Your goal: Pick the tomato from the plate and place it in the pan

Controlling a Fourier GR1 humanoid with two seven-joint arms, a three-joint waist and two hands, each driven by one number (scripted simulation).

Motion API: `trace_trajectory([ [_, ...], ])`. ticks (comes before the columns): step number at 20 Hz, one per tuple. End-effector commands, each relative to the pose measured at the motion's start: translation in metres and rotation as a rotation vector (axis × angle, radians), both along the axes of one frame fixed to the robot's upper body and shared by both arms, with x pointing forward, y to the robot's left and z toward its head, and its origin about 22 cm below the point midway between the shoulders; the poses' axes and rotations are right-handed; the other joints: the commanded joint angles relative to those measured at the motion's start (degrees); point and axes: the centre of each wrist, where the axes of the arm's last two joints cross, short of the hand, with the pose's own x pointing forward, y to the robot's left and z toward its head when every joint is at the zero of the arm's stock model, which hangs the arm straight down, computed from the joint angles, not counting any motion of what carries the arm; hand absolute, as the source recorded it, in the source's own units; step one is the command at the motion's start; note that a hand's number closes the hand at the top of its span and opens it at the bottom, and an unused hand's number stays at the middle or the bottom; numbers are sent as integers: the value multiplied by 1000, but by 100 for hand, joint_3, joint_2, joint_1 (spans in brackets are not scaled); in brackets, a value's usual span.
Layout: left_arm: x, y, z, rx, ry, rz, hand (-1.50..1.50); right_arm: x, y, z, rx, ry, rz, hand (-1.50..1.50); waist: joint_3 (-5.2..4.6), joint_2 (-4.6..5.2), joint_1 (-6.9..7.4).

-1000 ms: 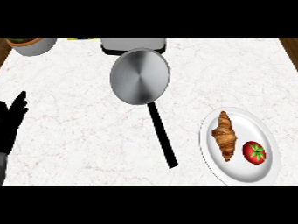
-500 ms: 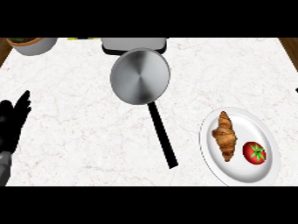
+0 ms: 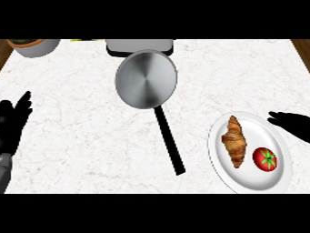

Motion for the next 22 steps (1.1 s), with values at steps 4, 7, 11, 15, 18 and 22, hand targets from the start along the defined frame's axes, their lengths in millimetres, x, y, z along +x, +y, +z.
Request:
trace_trajectory([
  [4, -10, 6, 2, 11, -6, 3, 0, -3, 9, -20, -83, 26, -18, -150, 5, -4, 0],
  [7, -8, -2, 12, 5, -11, 9, 0, -6, 31, -28, -103, 15, -31, -150, 6, -5, 14],
  [11, -17, 7, -2, -2, 5, 11, 0, -11, 28, -52, -162, -9, -52, -150, 6, -5, 6],
  [15, -10, 14, 3, -6, 0, -14, 0, 8, 21, -64, -195, 19, -41, -150, 6, 1, 25],
  [18, -23, 3, 3, -4, 2, 9, 0, -14, 14, -75, -192, 31, -34, -150, 7, -7, 4],
  [22, -12, -3, -7, -20, 6, 14, 0, -11, 18, -93, -186, 28, -31, -150, 6, -3, -10],
])
